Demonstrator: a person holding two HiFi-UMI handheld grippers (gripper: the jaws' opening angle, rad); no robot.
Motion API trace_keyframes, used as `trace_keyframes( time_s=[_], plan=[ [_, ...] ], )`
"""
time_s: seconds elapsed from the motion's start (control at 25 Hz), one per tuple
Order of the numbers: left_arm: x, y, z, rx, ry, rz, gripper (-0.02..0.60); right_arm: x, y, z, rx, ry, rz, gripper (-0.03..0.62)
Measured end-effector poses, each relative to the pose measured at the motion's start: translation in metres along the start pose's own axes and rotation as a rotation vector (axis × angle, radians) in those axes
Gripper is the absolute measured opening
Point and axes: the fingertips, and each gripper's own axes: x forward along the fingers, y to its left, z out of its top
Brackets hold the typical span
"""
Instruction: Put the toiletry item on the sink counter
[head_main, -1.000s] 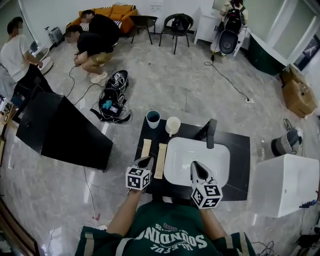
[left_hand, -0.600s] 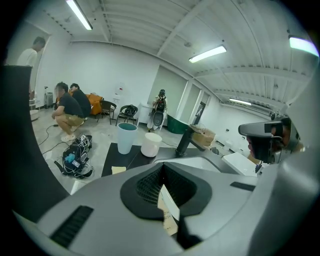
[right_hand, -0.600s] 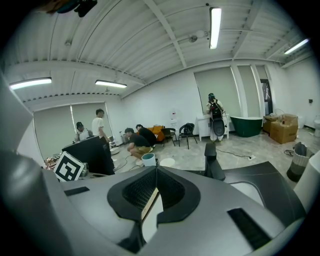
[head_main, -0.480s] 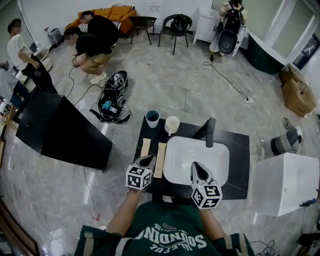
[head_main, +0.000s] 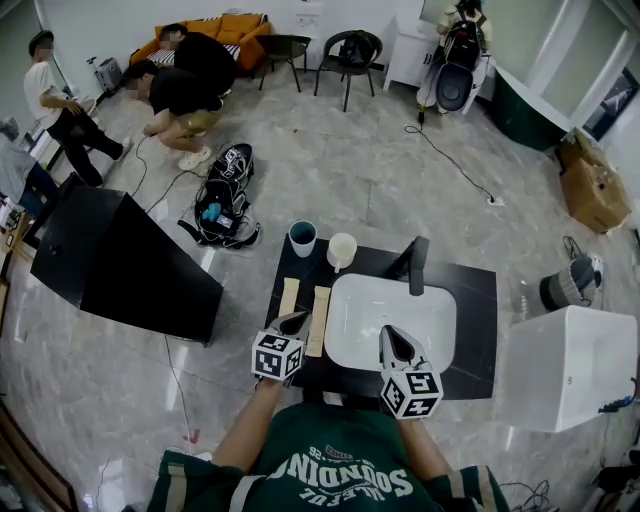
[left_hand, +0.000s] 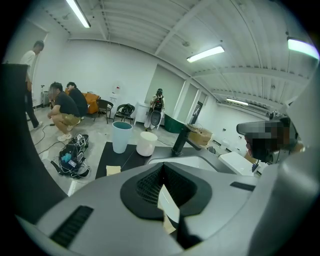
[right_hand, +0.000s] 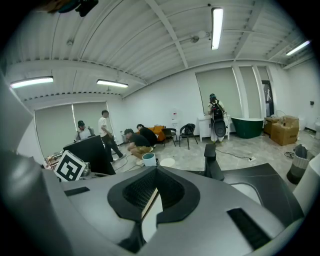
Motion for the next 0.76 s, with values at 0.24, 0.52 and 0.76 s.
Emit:
trace_keyframes(
  time_s=[0.24,0.52,0.76],
  plan=[
    [0.0024,-0.006,-0.0001,0.005,0.007,-0.014,0.011,-0.003,-0.002,0.0023,-0.005,0.001,-0.001,0.04],
    [0.0075,-0.0084,-0.0012,0.008,0.011,-0.022,0.011,-0.0041,-0.0072,-0.002,-0.007,0.007,-0.006,0.04],
    [0.0098,-0.0107,0.0002,0.01,0.019,-0.025,0.011,-0.005,-0.0088,-0.0003,-0.005,0.013,0.001,0.04]
  ],
)
